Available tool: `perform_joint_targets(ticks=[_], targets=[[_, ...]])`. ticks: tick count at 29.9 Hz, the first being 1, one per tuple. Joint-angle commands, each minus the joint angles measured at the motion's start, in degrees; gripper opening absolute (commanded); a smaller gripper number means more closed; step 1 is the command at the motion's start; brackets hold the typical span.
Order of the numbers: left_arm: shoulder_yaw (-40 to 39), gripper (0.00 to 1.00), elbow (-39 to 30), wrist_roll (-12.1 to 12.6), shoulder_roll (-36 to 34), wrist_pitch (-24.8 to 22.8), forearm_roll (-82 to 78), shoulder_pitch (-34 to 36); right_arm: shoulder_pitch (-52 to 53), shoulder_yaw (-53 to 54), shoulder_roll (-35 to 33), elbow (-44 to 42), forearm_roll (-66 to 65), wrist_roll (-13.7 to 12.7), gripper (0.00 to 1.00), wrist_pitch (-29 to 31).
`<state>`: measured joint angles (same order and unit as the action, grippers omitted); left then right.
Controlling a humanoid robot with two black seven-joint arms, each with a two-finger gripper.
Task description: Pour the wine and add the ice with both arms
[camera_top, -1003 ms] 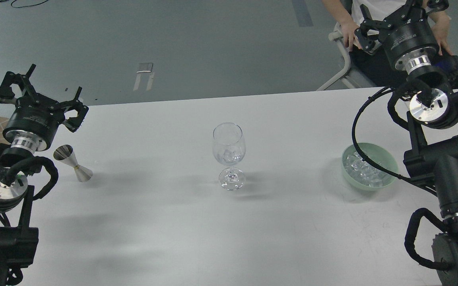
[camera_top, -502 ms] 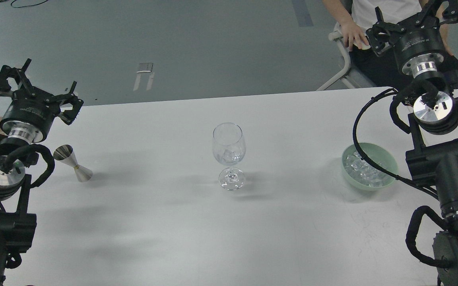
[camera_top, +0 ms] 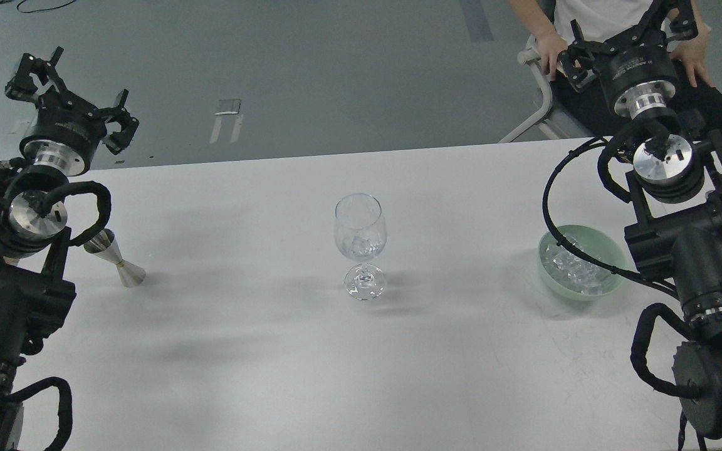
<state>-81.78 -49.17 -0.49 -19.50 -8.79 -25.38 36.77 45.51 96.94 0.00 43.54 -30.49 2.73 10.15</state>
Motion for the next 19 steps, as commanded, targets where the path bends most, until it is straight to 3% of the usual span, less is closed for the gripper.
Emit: perform_joint_targets(ticks=[1, 3, 4, 7, 19], targets=[[4.5, 0.98, 4.0, -0.8, 0.1, 0.0, -0.8, 4.7, 6.3, -3.0, 0.0, -6.7, 0.0, 0.6, 1.0, 0.1], [6.1, 0.98, 6.2, -1.1, 0.3, 0.0, -0.7, 6.7, 8.4, -4.6, 0.0, -9.0, 0.0, 1.8, 1.0, 0.1], [7.8, 0.98, 8.4, -1.9, 0.4, 0.0, -0.7, 8.7, 10.0, -6.0, 0.0, -11.0, 0.0, 3.8, 1.0, 0.1], [11.8, 0.98, 11.9, -4.5, 0.5, -0.1, -0.5, 11.6, 11.5, -7.2, 0.0, -12.8, 0.1, 6.0, 1.0, 0.0], [12.6, 0.98, 12.6, -5.0, 1.1, -0.2, 1.9, 12.4, 11.6, -6.7, 0.0, -12.7, 0.5, 6.4, 1.0, -0.3]])
